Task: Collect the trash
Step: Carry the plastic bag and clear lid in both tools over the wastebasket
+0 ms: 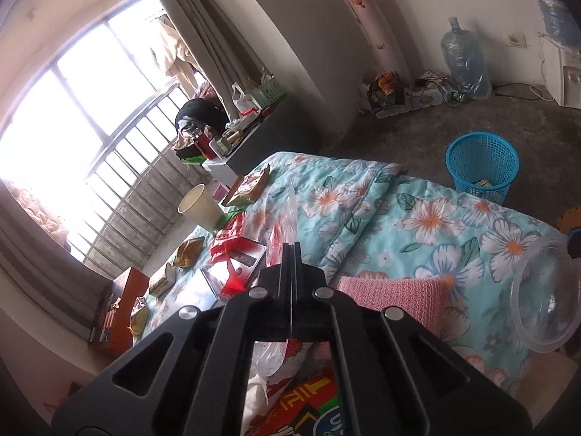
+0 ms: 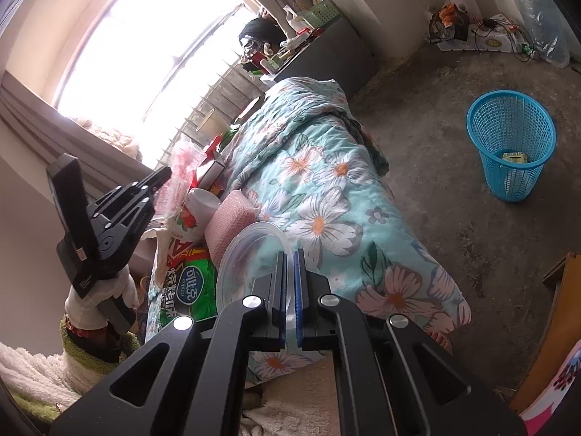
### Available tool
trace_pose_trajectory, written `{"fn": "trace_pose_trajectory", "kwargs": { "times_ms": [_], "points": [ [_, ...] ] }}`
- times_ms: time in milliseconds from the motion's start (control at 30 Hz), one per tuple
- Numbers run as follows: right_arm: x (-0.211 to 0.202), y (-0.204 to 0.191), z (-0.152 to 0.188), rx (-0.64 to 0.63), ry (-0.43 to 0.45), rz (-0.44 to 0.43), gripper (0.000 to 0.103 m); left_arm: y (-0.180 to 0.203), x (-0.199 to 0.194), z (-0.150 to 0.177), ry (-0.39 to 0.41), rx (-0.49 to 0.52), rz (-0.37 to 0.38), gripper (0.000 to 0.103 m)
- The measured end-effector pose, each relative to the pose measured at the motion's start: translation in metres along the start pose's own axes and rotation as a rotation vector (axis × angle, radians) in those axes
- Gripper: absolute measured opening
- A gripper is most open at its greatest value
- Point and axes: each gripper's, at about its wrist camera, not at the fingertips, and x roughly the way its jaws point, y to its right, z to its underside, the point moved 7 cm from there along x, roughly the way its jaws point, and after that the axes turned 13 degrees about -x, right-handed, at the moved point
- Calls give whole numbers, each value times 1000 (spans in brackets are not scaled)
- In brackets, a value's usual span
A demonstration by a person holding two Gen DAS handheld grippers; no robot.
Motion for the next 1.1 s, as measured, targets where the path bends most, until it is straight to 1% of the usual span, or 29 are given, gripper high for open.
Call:
{"fn": "trace_pose_trajectory", "kwargs": {
  "times_ms": [167, 267, 433, 600, 800, 1100],
  "points": [
    [-1, 1, 0, 4, 2, -1, 4, -4, -26, -12, 56, -19, 22, 0],
    [-1, 0, 0, 8, 4, -8, 4, -10, -40, -21, 82, -54, 50, 0],
    [-2, 0, 1, 11, 9, -15, 4, -21, -62, -38, 110, -142, 129, 0],
    [-5, -1, -1, 13, 20, -26, 4, -23, -76, -53, 127, -220, 218, 0],
    [-11, 1, -3, 31, 45, -48, 4, -13, -81, -68, 126, -265, 322, 0],
    [-29, 14, -8, 70, 102, -58, 4, 22, -78, -91, 113, -263, 434, 0]
  ]
}}
